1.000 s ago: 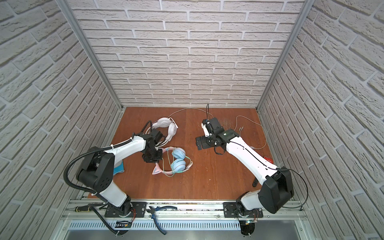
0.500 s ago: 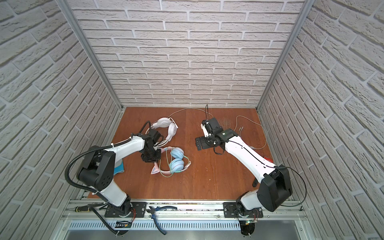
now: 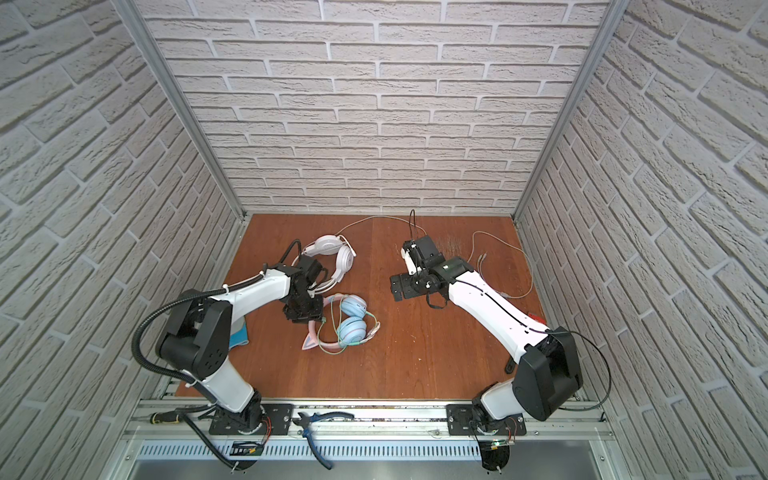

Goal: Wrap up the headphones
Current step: 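Release the pink headphone with the left gripper while the right gripper rises away, then move the left gripper to the white headphone and grasp its headband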

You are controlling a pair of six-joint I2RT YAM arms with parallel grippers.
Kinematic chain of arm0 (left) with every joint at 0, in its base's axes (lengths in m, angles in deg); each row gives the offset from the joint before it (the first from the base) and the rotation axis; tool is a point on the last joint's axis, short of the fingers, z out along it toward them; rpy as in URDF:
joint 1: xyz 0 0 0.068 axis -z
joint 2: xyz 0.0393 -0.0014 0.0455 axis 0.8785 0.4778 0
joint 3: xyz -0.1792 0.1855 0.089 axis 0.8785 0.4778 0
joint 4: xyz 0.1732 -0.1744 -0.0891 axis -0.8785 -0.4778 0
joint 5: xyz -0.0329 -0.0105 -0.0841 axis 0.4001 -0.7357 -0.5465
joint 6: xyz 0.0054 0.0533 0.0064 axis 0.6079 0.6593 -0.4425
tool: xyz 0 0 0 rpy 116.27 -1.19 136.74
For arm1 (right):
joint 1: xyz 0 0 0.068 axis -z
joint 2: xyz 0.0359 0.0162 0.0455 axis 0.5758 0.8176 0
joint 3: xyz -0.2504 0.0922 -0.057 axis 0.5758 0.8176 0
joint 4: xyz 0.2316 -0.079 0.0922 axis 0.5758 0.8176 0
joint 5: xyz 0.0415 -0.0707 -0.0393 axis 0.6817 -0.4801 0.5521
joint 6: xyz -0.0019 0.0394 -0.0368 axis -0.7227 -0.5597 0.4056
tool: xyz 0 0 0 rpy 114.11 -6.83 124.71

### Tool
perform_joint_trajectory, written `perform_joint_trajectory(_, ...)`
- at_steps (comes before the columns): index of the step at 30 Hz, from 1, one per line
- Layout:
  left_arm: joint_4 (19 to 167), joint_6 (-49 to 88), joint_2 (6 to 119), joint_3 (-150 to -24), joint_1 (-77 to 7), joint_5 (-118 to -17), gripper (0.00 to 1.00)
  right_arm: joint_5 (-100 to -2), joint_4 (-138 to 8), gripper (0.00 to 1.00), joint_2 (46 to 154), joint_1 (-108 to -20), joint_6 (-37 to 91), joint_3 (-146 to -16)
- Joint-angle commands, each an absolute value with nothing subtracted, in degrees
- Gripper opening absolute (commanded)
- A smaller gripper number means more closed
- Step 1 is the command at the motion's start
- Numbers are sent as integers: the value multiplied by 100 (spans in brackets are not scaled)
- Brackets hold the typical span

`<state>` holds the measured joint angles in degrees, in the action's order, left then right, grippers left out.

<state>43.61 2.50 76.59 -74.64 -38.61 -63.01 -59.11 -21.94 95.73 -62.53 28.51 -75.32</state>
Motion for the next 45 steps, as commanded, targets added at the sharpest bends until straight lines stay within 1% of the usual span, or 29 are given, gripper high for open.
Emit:
perform_joint_trajectory(1, 4223, 211, 7693, -7632, -3895, -6433, 50, -5865, -2303, 100, 9596, -6238, 2855, -7625)
perform_joint_trajectory(15, 3704, 218, 7462, -8206, -3894, -6007, 78, -5887, -2338, 100, 9572, -6232, 2881, -7582)
perform_joint_trajectory(23, 3534, 262, 7275, -8724, -4120, -5848, 87, -5939, -2353, 100, 9491, -6233, 2901, -7503)
perform_joint_trajectory(24, 3547, 288, 7259, -8771, -4190, -5863, 90, -5948, -2368, 100, 9476, -6236, 2907, -7481)
perform_joint_trajectory(25, 3568, 317, 7251, -8838, -4279, -5913, 95, -5961, -2375, 100, 9465, -6233, 2901, -7461)
perform_joint_trajectory(26, 3582, 355, 7263, -8913, -4384, -5957, 97, -5958, -2403, 100, 9448, -6235, 2901, -7437)
perform_joint_trajectory(31, 3640, 559, 7464, -9251, -4808, -6079, 98, -5870, -2640, 100, 9370, -6233, 2855, -7240)
perform_joint_trajectory(36, 3833, 729, 7868, -9542, -5209, -6236, 98, -5568, -3286, 100, 9189, -6231, 2655, -6797)
perform_joint_trajectory(41, 4055, 800, 8414, -9875, -5463, -6472, 98, -5421, -3514, 100, 9196, -6232, 2539, -6619)
perform_joint_trajectory(43, 4051, 755, 8654, -10020, -5515, -6542, 97, -5438, -3481, 100, 9204, -6240, 2522, -6616)
perform_joint_trajectory(45, 3970, 674, 8951, -10186, -5568, -6584, 93, -5473, -3473, 100, 9188, -6236, 2499, -6597)
